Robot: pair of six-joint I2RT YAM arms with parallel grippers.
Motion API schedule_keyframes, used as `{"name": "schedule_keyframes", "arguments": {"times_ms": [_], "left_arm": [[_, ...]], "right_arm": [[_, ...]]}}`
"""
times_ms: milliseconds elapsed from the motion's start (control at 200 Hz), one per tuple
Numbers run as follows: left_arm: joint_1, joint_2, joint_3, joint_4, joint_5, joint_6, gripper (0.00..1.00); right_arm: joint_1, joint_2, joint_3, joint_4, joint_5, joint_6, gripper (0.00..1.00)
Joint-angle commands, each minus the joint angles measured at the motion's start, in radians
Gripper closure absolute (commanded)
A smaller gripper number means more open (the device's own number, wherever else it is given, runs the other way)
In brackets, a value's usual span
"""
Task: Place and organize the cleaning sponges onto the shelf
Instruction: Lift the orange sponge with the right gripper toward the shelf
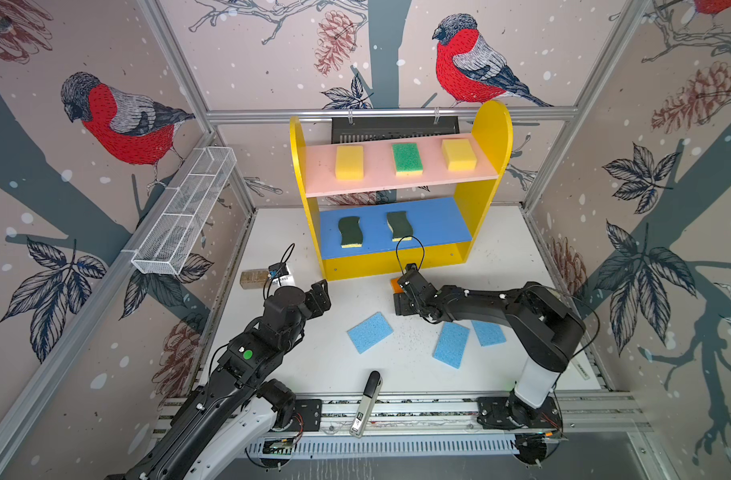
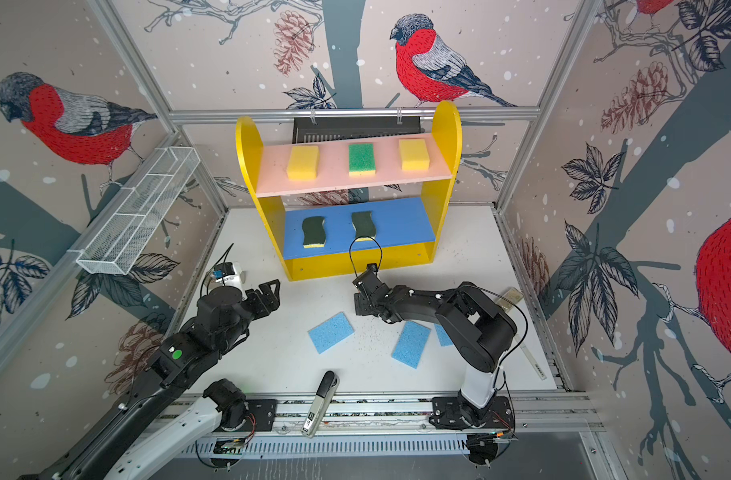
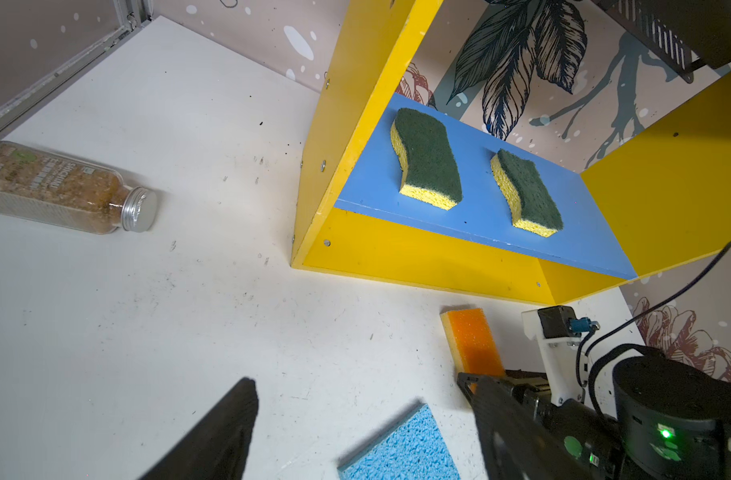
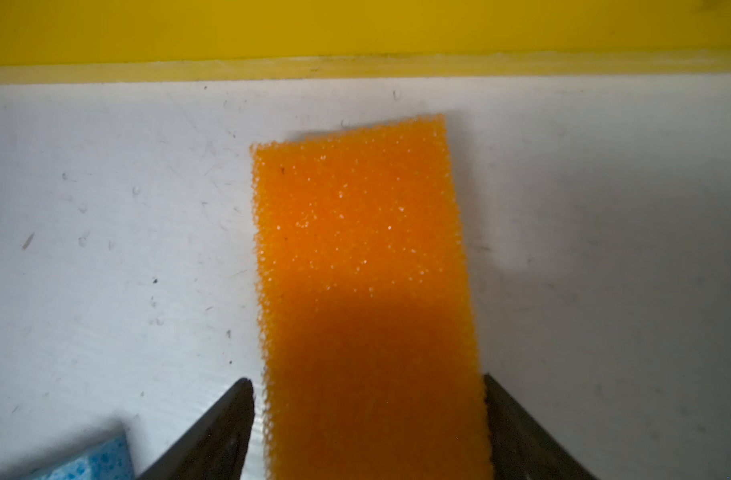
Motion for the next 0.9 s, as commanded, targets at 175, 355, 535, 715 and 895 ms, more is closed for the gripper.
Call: {"name": "schedule_keyframes", "arguments": {"times_ms": [175,355,535,715,895], "left_arm": [[0.0,-0.011,-0.003,0.009,0.004,-0.017,0.18],[0.001,-0.018,-0.013,0.013,0.003,-0.021,0.18],[0.0,-0.021,-0.009,0.007,0.003,-0.023,0.18],[0.001,-0.028,-0.01,0.001,-0.001,-0.031,0.18],[0.0,-0.024,-0.011,0.005,0.001,-0.033,0.18]], "right_arm": [[0.015,-0.013,0.005,-0.165,-0.021,0.047,0.15],[0.019,0.017,0.008,-0.154,0.029,-0.004,0.16],[0.017,0.061,0.031,-0.136,0.058,-0.049,0.15],[0.017,0.064,0.037,-0.131,0.055,-0.061,0.17],[0.019,0.046,0.017,-0.146,0.066,-0.052,0.22]]}}
